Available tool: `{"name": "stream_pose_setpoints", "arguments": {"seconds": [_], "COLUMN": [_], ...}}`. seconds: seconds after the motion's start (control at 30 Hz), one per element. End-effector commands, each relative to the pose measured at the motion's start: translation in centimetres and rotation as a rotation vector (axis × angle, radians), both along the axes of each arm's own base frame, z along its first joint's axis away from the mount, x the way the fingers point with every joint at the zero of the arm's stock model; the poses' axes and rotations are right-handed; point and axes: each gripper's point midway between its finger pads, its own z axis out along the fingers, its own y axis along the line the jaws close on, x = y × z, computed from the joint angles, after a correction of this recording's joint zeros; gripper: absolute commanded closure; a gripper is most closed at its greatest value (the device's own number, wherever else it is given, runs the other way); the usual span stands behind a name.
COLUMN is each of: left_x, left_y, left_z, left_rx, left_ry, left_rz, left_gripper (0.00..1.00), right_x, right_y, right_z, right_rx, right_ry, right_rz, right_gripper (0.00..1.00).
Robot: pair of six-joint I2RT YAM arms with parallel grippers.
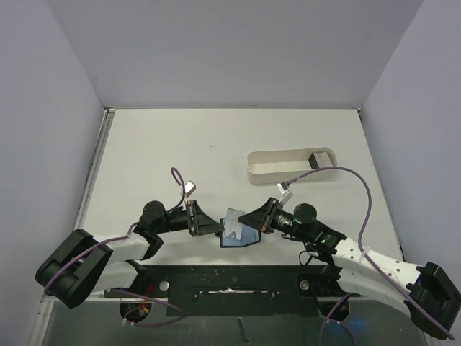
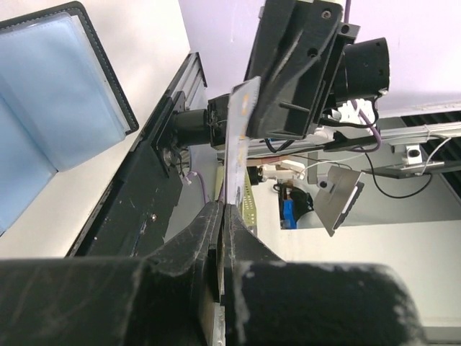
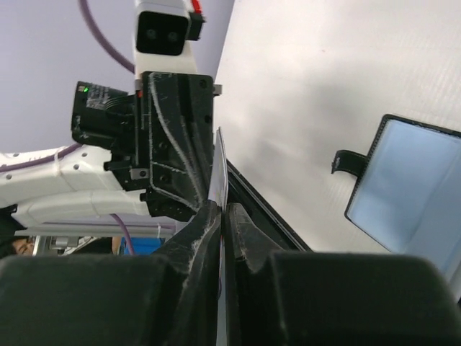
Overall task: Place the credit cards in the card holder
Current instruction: Pick up the credit card from the storage box.
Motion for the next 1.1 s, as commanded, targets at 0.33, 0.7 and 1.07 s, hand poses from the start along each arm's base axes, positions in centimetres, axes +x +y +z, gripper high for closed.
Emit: {"name": "stream_pose_setpoints", "arguments": {"seconds": [0.33,0.7,1.07], "left_x": [0.6,0.6,-0.9], "left_y": [-0.2,-0.1,-1.1], "left_z": [1.9,2.0,3.2], "left_rx": [0.013,0.015,-0.036], "left_ry": [-0.171,-0.206,-0.230], "left_rz": [-0.050,-0.043,-0.096], "left_gripper": [1.00,0.77,0.62], "right_x": [0.1,-0.5,-1.1], "right_y": [-1.9,-1.6,-1.3], "right_z": [2.1,5.0,5.9], "right_rx": [-0.014,0.096,0.184], "right_ry": [-0.089,-0.176,-0.186], "right_rz": [0.012,0.051,0.077], "right_gripper": [1.00,1.00,1.00]}}
